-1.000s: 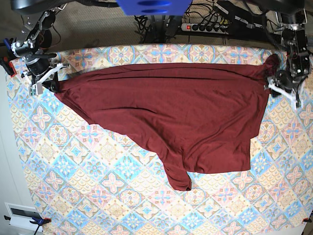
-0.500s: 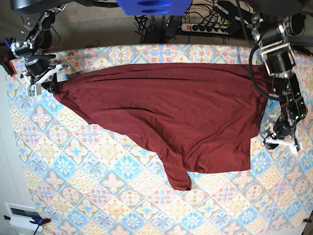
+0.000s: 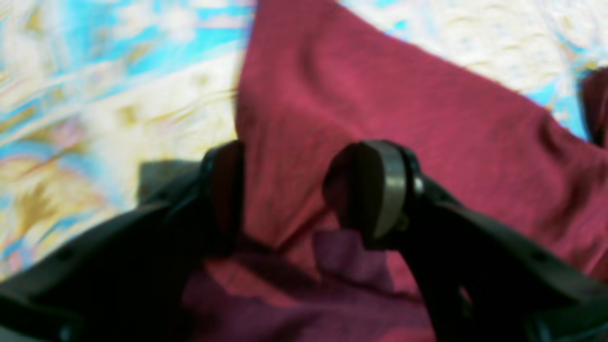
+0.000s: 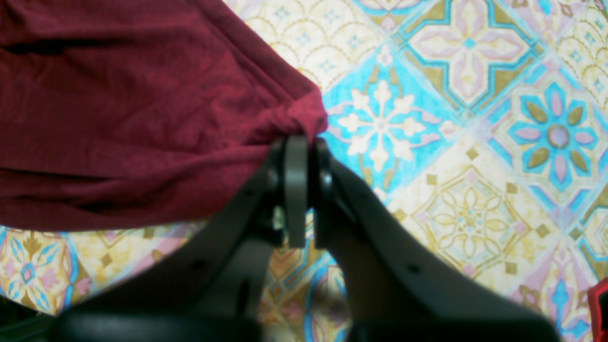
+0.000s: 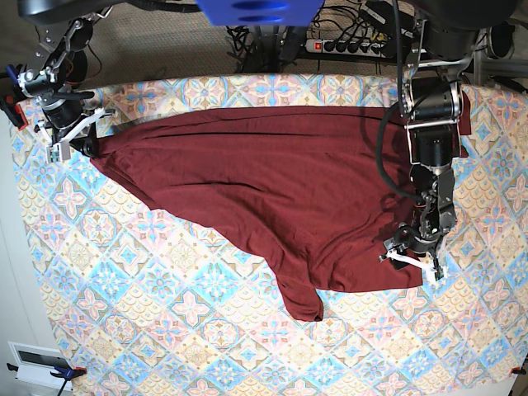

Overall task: Layout the t-shirt on the table in an organized manner, then fold the t-shirt properly
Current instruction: 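Reach the left gripper along the shirt side toward the hem, then grasp the shirt side with the left gripper and pull it outward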

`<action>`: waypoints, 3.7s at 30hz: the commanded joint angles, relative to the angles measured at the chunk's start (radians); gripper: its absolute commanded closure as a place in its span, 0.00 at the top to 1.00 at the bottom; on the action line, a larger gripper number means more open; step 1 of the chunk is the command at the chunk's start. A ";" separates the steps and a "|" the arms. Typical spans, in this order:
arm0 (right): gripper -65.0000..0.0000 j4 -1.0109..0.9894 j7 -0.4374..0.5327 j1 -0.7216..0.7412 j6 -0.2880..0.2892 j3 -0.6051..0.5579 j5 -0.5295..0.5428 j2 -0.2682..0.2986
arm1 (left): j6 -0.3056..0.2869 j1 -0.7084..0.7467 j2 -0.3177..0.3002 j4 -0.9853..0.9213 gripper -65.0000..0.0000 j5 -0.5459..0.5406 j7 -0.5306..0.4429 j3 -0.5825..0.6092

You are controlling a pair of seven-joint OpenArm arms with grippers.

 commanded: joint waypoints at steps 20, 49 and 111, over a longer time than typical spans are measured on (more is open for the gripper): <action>0.00 0.023 -0.026 0.005 -0.001 0.006 0.016 0.015 | 0.008 -0.227 -0.077 -0.103 0.05 0.055 -0.122 -0.001; 0.00 0.025 -0.026 0.003 0.002 -0.001 0.017 0.014 | 0.166 -0.008 -0.152 0.285 0.36 0.206 0.206 -0.002; 0.00 0.025 -0.026 0.005 0.002 -0.001 0.013 0.011 | -0.003 1.022 -0.257 1.105 0.00 -0.153 0.427 -0.350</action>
